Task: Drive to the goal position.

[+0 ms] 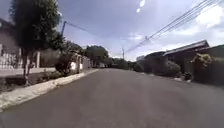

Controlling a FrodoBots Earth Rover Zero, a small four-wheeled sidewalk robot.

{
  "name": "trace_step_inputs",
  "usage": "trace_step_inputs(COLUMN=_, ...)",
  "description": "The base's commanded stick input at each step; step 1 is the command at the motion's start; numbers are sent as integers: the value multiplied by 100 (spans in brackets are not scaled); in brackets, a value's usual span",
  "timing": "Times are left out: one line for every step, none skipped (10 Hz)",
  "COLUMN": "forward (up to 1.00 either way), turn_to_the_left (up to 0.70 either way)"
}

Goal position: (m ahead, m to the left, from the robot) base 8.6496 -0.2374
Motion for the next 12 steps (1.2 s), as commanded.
trace_step_inputs(forward=45, turn_to_the_left=0)
trace_step_inputs(forward=45, turn_to_the_left=0)
trace_step_inputs(forward=45, turn_to_the_left=0)
trace_step_inputs(forward=45, turn_to_the_left=0)
trace_step_inputs(forward=45, turn_to_the_left=0)
trace_step_inputs(forward=45, turn_to_the_left=0)
trace_step_inputs(forward=45, turn_to_the_left=0)
trace_step_inputs(forward=45, turn_to_the_left=0)
trace_step_inputs(forward=45, turn_to_the_left=0)
trace_step_inputs(forward=45, turn_to_the_left=0)
trace_step_inputs(forward=45, turn_to_the_left=0)
trace_step_inputs(forward=45, turn_to_the_left=0)
